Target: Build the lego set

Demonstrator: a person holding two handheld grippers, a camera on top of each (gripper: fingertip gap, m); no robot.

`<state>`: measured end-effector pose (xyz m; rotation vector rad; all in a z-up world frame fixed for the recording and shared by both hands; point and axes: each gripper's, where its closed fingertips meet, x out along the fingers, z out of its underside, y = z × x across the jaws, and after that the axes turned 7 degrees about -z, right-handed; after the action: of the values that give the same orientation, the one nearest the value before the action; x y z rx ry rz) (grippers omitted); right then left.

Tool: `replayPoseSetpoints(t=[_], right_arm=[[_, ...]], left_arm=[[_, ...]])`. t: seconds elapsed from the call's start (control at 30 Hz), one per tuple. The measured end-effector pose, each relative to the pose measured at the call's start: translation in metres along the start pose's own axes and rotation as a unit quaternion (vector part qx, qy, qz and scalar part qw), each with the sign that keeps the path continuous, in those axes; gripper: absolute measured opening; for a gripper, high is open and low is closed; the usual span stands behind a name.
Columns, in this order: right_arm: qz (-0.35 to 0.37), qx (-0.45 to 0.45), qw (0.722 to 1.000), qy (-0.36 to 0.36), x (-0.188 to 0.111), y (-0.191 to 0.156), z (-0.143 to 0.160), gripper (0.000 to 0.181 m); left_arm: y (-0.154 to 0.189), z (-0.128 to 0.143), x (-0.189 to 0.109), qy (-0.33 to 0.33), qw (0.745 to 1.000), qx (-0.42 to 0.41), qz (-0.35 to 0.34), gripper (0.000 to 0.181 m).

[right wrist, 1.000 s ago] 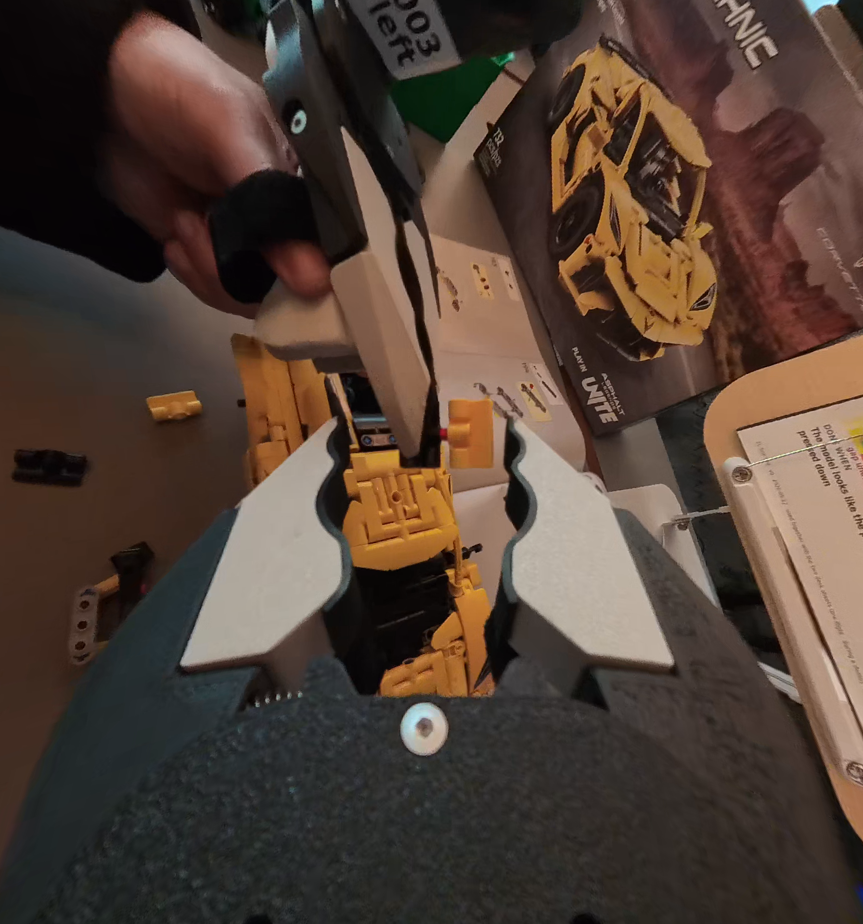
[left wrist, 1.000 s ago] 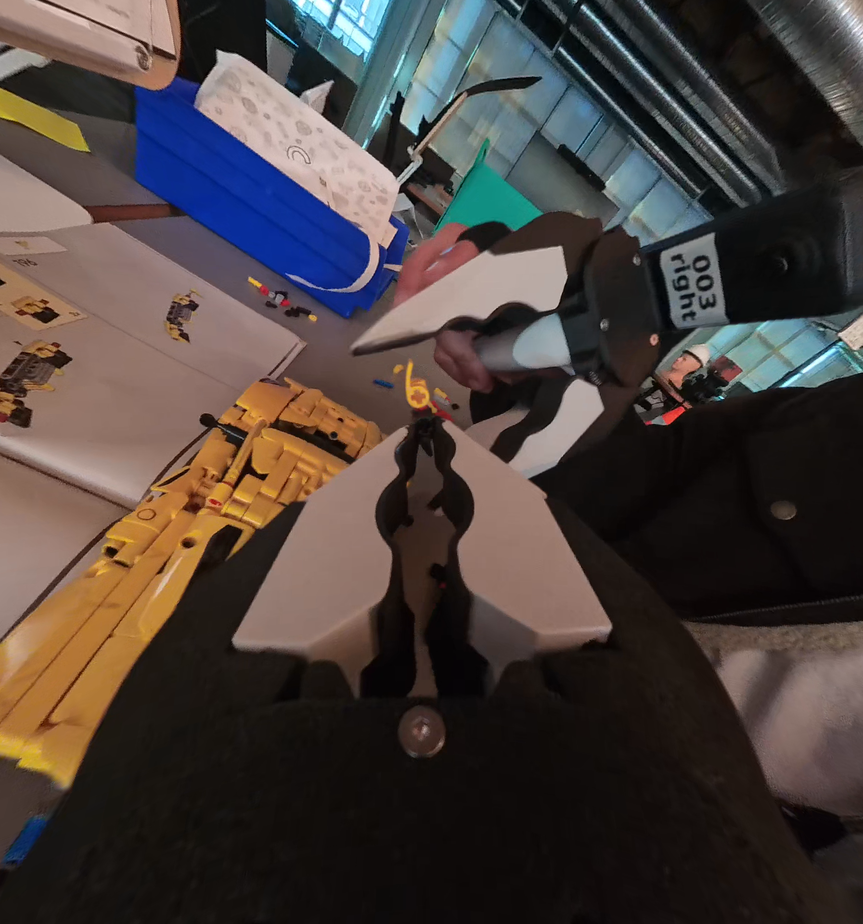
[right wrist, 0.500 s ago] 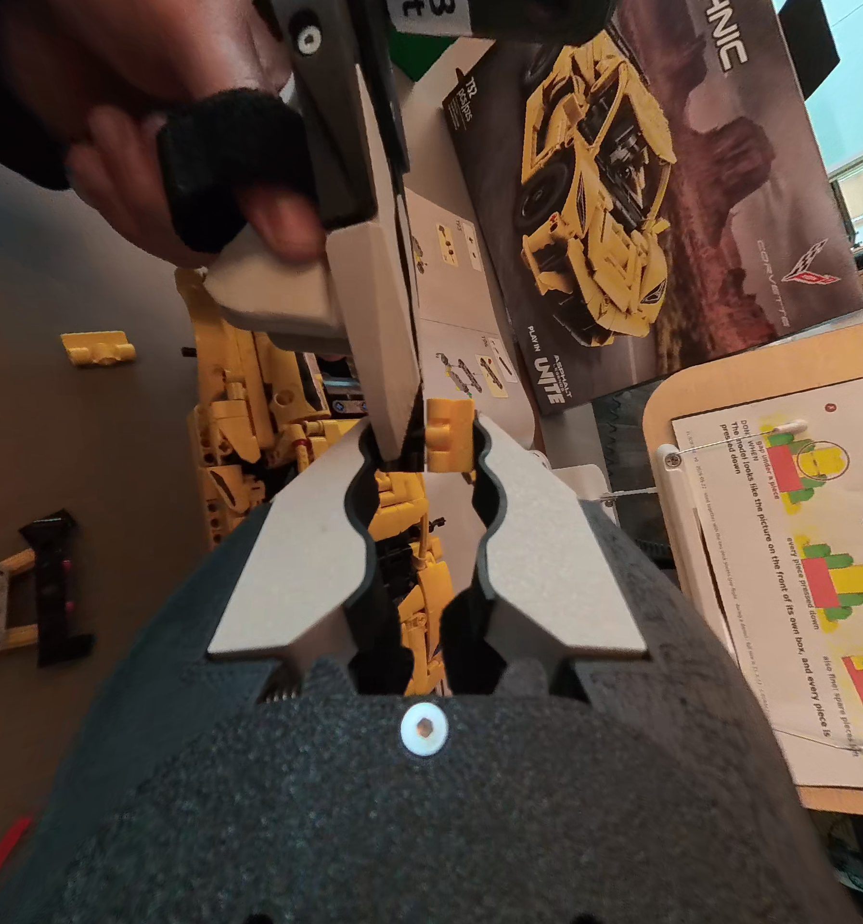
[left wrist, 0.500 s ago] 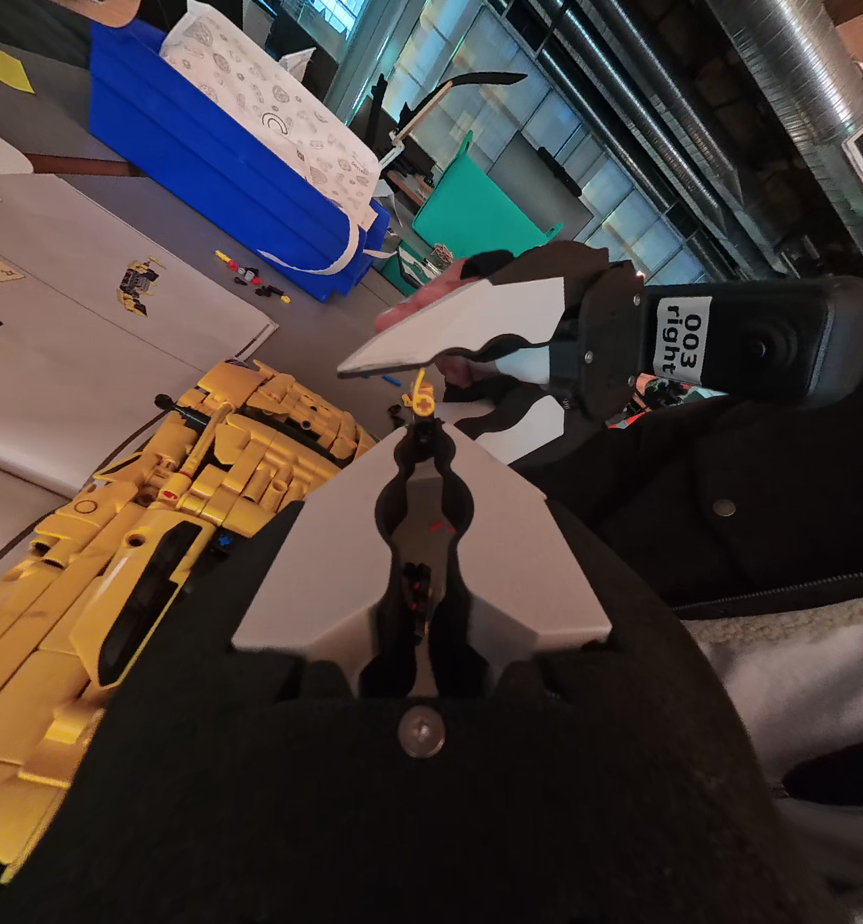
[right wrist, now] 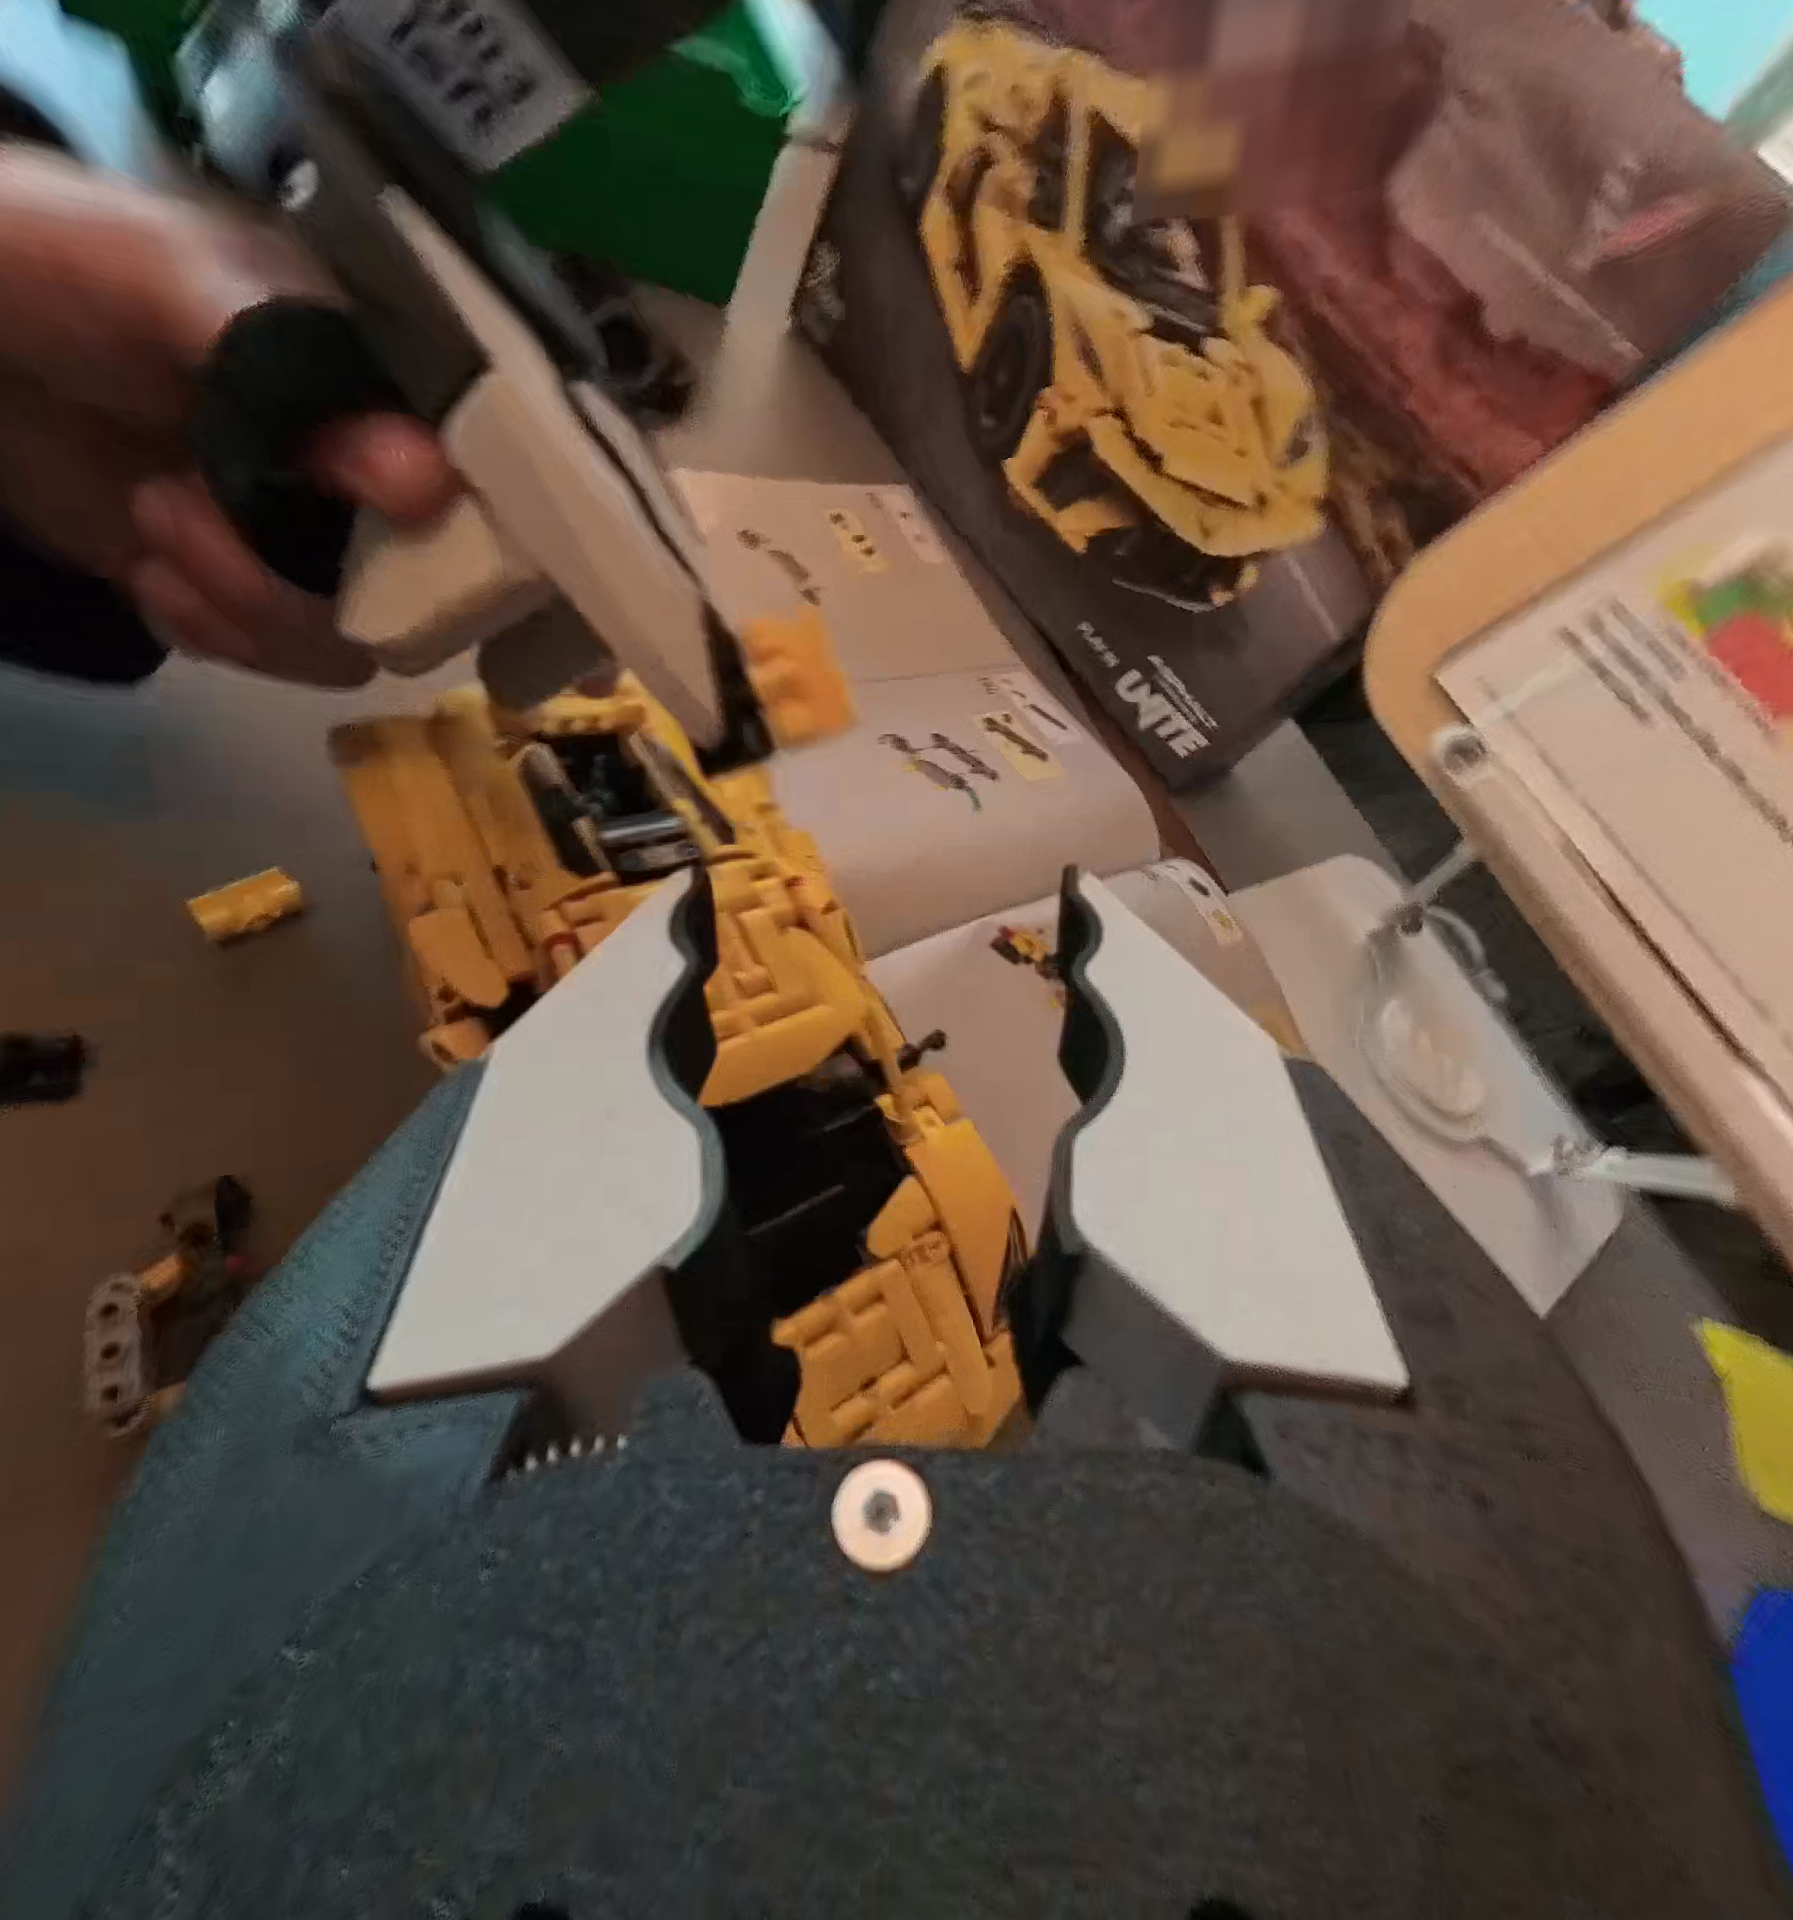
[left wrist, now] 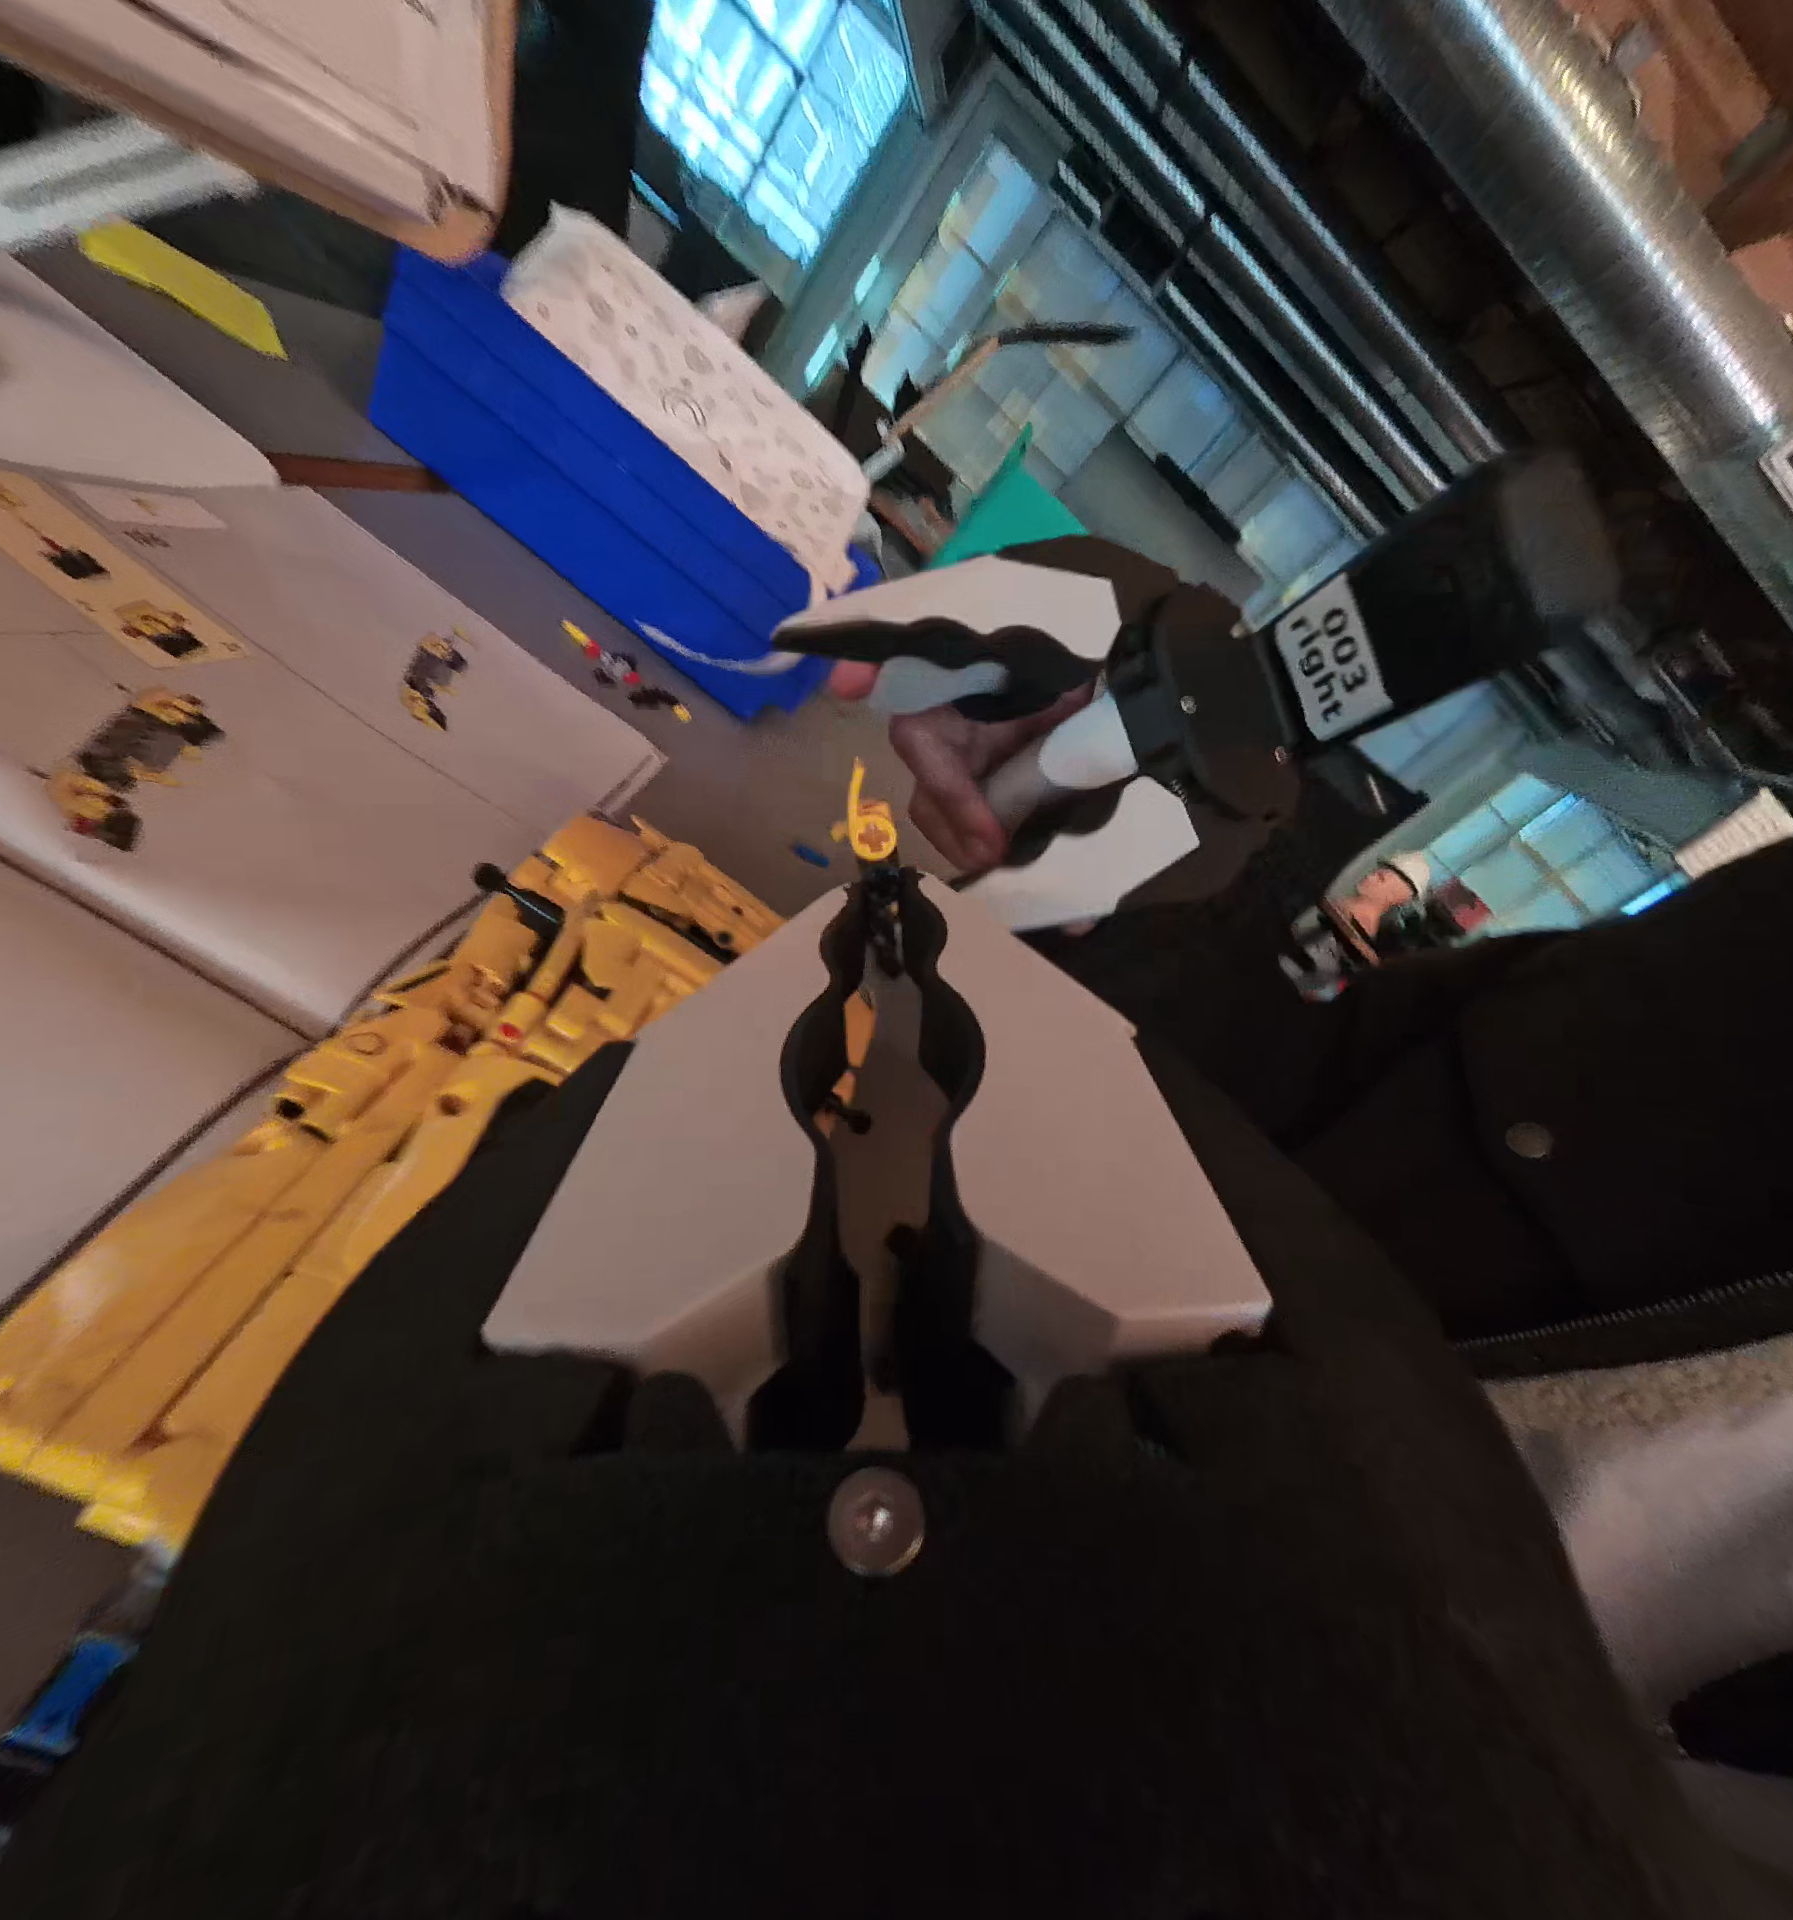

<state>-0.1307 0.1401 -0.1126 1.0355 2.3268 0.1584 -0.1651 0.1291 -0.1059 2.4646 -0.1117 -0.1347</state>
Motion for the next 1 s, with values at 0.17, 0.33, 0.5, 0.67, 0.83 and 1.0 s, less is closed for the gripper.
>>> replayPoseSetpoints(t=[0.17, 0.33, 0.5, 0.67, 0.83, 1.0], right_arm=[[0.121, 0.189, 0.974, 0.035, -0.034, 0.087, 0.044, 0.039], [0.140, 0.302, 0.942, 0.039, -0.033, 0.108, 0.085, 0.037], [0.132, 0.283, 0.950, 0.007, -0.017, 0.097, 0.091, 0.030], [0.137, 0.237, 0.962, -0.007, -0.014, 0.092, 0.087, 0.024], [0.127, 0.245, 0.961, -0.006, -0.013, 0.089, 0.085, 0.023], [0.000, 0.159, 0.982, 0.100, -0.011, 0.046, 0.028, 0.029]], left_arm=[[-0.009, -0.027, -0.016, 0.090, 0.996, 0.001, -0.017, 0.005], [-0.012, -0.028, -0.017, 0.092, 0.996, 0.006, -0.021, 0.006], [-0.009, -0.028, -0.015, 0.098, 0.995, -0.013, -0.007, 0.006], [-0.004, -0.029, -0.014, 0.099, 0.994, -0.033, 0.010, 0.006], [-0.002, -0.027, -0.012, 0.093, 0.995, -0.032, 0.012, 0.006], [-0.001, -0.024, -0.010, 0.078, 0.996, -0.039, 0.014, 0.006]])
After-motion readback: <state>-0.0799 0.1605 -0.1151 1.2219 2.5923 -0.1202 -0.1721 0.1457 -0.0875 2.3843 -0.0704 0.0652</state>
